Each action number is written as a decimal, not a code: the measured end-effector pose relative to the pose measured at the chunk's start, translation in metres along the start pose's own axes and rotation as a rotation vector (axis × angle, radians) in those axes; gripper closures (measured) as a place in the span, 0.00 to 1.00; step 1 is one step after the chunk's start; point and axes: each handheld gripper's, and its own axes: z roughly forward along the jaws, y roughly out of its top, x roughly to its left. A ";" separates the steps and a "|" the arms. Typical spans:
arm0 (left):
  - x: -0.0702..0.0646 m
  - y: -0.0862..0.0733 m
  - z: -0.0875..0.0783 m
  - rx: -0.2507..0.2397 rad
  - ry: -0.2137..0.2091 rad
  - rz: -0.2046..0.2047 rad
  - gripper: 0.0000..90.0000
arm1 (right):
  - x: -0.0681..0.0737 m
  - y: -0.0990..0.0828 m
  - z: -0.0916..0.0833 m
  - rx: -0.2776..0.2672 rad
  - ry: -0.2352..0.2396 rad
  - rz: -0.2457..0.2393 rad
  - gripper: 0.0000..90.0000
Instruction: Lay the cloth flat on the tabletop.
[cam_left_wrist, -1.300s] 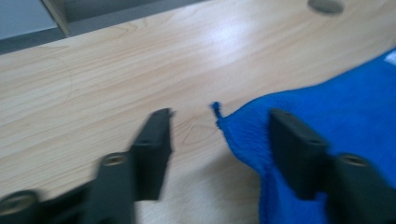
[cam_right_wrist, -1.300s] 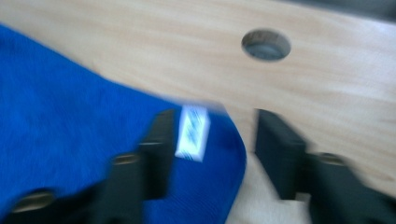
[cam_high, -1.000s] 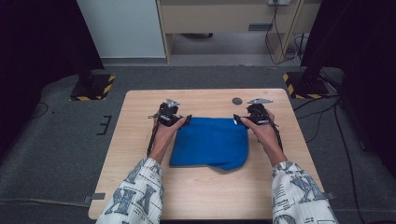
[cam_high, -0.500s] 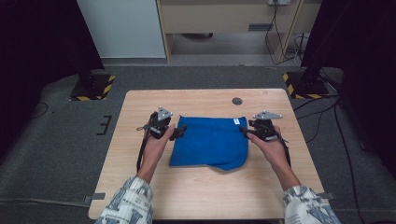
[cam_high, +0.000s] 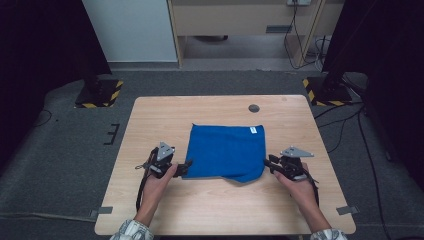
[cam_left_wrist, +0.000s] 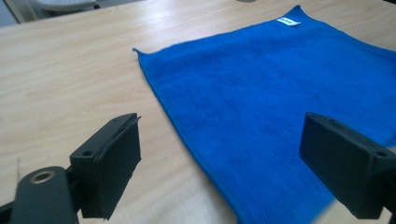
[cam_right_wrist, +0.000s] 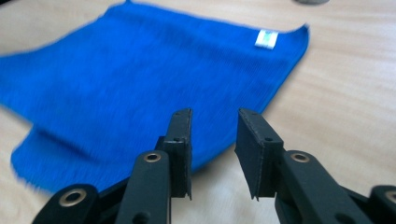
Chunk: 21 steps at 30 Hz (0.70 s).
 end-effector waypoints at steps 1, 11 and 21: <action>0.000 -0.002 -0.002 0.004 -0.003 -0.006 0.13 | 0.004 -0.003 -0.003 -0.006 0.018 0.026 0.77; 0.002 -0.011 -0.023 0.013 0.019 -0.031 0.16 | 0.018 -0.007 -0.017 -0.030 0.048 -0.001 0.85; 0.000 -0.019 -0.024 0.059 0.018 -0.039 0.25 | 0.042 -0.012 -0.023 0.002 0.064 -0.066 0.64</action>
